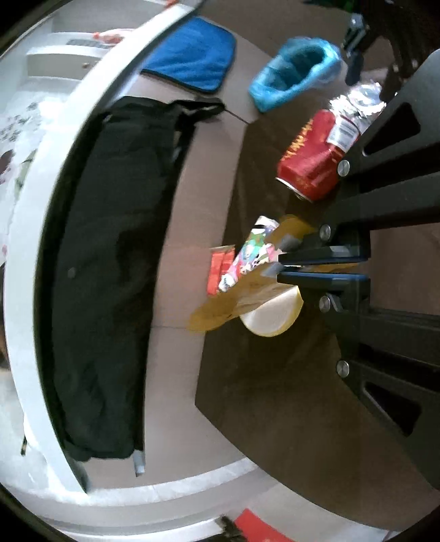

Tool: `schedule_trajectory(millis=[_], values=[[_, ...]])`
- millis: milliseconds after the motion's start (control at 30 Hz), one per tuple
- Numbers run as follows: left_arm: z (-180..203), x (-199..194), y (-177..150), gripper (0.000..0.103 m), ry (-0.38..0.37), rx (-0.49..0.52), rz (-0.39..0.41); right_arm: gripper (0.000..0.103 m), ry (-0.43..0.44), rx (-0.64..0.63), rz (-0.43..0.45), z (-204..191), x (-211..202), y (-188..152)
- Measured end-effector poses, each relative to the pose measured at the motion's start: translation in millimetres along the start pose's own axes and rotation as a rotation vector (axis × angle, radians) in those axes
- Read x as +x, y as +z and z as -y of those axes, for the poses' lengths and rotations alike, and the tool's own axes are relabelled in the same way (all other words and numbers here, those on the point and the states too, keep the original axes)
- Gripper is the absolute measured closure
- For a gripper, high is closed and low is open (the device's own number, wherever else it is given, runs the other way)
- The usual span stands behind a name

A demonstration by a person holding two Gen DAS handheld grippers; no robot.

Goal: Collect trash

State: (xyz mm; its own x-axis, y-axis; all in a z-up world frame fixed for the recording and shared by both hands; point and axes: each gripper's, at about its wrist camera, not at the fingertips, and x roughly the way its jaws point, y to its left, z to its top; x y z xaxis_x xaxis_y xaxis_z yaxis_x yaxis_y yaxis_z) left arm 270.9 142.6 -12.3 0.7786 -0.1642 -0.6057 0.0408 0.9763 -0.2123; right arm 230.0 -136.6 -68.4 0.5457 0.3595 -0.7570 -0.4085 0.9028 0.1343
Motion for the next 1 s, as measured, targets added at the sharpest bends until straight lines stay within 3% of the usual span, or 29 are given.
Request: schedule_trajectory(millis=[167, 367, 433, 500, 567, 933, 1000], values=[[-14, -1, -1, 0.100, -0.007, -0.057, -0.006, 0.038, -0.061, -0.081, -0.044, -7, 16, 5], [-31, 25, -4, 0.096, -0.016, -0.150, -0.060, 0.039, -0.057, -0.086, -0.110, -9, 35, 6], [-34, 35, -2, 0.088, -0.016, -0.165, -0.070, 0.039, -0.055, -0.085, -0.107, -9, 35, 6], [-34, 43, 0, 0.062, -0.020, -0.178, -0.067, 0.039, -0.052, -0.089, -0.107, -9, 35, 5], [-36, 50, 3, 0.053, -0.033, -0.189, -0.060, 0.039, -0.045, -0.085, -0.106, -8, 35, 6], [-51, 87, 25, 0.052, -0.010, -0.258, -0.062, 0.035, -0.032, -0.097, -0.106, -9, 36, 8], [-54, 94, 32, 0.060, -0.004, -0.264, -0.059, 0.034, -0.030, -0.098, -0.106, -9, 37, 9]])
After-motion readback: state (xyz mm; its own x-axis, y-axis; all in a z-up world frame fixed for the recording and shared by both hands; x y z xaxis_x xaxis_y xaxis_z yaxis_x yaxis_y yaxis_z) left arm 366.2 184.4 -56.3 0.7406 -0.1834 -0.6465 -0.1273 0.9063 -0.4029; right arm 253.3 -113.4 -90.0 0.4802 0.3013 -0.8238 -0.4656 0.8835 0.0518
